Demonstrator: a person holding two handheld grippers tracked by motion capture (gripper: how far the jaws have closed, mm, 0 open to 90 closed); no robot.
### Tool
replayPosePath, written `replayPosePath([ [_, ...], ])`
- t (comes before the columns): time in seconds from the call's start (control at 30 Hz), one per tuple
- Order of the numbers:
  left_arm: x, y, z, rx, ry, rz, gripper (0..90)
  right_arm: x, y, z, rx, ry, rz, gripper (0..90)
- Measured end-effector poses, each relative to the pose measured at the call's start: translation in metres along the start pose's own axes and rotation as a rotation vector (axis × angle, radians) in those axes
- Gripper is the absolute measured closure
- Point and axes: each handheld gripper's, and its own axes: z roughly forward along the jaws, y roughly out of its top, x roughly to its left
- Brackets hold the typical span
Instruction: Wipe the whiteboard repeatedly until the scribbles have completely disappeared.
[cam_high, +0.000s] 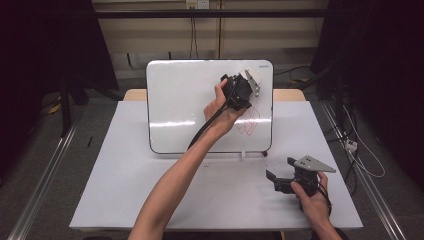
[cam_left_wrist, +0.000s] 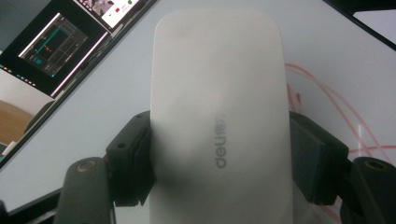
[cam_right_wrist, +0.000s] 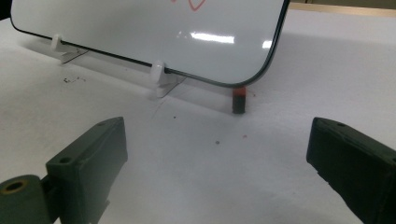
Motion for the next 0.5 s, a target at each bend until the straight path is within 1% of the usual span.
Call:
replayPosePath([
  [0.1, -0.007, -0.003, 0.000, -0.007, -0.003, 0.009, 31.2, 0.000, 0.000, 0.000, 0.004, -0.002, -0.002, 5.1],
  [0.17, -0.012, -0.004, -0.001, -0.010, -0.001, 0.025, 31.2, 0.001, 0.000, 0.000, -0.002, 0.001, 0.003, 5.1],
  [0.23, -0.014, -0.004, -0.002, -0.005, 0.006, 0.030, 31.2, 0.000, 0.000, 0.000, 0.001, -0.001, 0.000, 5.1],
  [0.33, -0.014, -0.004, -0.003, -0.001, 0.003, 0.034, 31.2, 0.001, 0.000, 0.000, 0.005, 0.002, -0.002, 5.1],
  [0.37, -0.015, -0.004, -0.003, 0.001, 0.003, 0.029, 31.2, 0.001, 0.000, 0.000, 0.005, 0.002, -0.002, 5.1],
  [0.43, -0.020, -0.005, -0.003, 0.005, -0.003, 0.046, 31.2, 0.001, 0.000, 0.001, 0.003, 0.001, 0.002, 5.0],
  [0.5, -0.025, -0.008, -0.004, -0.004, -0.009, 0.051, 31.2, 0.001, 0.000, 0.000, 0.004, 0.001, 0.003, 5.1],
])
